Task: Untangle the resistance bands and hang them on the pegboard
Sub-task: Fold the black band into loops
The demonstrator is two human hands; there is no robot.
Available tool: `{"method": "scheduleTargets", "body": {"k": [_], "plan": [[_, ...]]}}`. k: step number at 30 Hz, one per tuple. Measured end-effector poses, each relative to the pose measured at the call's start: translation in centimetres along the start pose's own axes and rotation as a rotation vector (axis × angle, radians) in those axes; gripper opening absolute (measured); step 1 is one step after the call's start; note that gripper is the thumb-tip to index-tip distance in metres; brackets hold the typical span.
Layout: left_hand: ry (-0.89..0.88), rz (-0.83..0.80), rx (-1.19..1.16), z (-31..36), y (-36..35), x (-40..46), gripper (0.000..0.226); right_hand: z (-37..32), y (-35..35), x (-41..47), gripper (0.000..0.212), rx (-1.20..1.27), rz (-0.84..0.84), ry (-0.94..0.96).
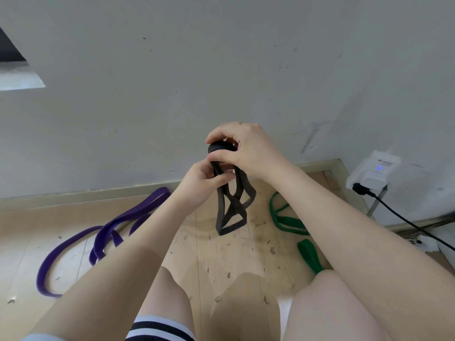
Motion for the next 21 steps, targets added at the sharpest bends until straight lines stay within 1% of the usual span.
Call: {"method": "scheduleTargets", "body": {"k": [2, 4, 6, 8, 10, 13, 14, 15, 18, 21], "plan": [[0.003, -0.010, -0.020, 0.2, -0.2, -0.1, 0.013, 0.1, -0.3, 0.0, 0.018, 0.072, 0.018, -0.026], [0.012, -0.019, -0.063, 0.4, -0.3, -0.3, 0.013, 0.2, -0.3, 0.0, 0.017, 0.202, 0.062, -0.062], [0.027, -0.052, -0.130, 0.6, -0.5, -0.6, 0.014, 0.3, -0.1, -0.1, 0.020, 0.301, 0.115, -0.080], [0.027, -0.061, -0.149, 0.9, -0.5, -1.0, 0.013, 0.6, 0.1, -0.4, 0.025, 0.361, 0.142, -0.096], [0.019, -0.009, -0.122, 1.3, 0.0, -1.2, 0.011, 1.3, 0.2, -0.9, 0.029, 0.438, 0.178, -0.109], [-0.001, 0.056, -0.118, 1.9, 0.7, -1.3, 0.011, 3.5, -1.1, -3.5, 0.038, 0.669, 0.245, -0.247], [-0.005, 0.069, -0.140, 2.2, 0.9, -1.4, 0.013, 4.2, -2.1, -4.7, 0.040, 0.705, 0.226, -0.289], [-0.013, 0.080, -0.158, 2.5, 1.1, -1.5, 0.014, 4.9, -3.6, -5.8, 0.039, 0.704, 0.168, -0.313], [-0.035, 0.094, -0.158, 3.2, 1.6, -1.6, 0.018, 6.0, -7.7, -7.8, 0.025, 0.641, -0.048, -0.368], [-0.055, 0.130, -0.043, 3.7, 2.8, -1.7, 0.017, 6.3, -8.5, -7.1, 0.024, 0.393, -0.116, -0.357]]}}
Point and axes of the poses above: each hand's wrist, its own x-axis towards the middle knuckle, its own y-axis out of the back of the hand, z = x × y, the point moved 8 cm from there along x, towards the middle knuckle, and after that the axes turned 7 degrees about y, right-handed, at the moved point
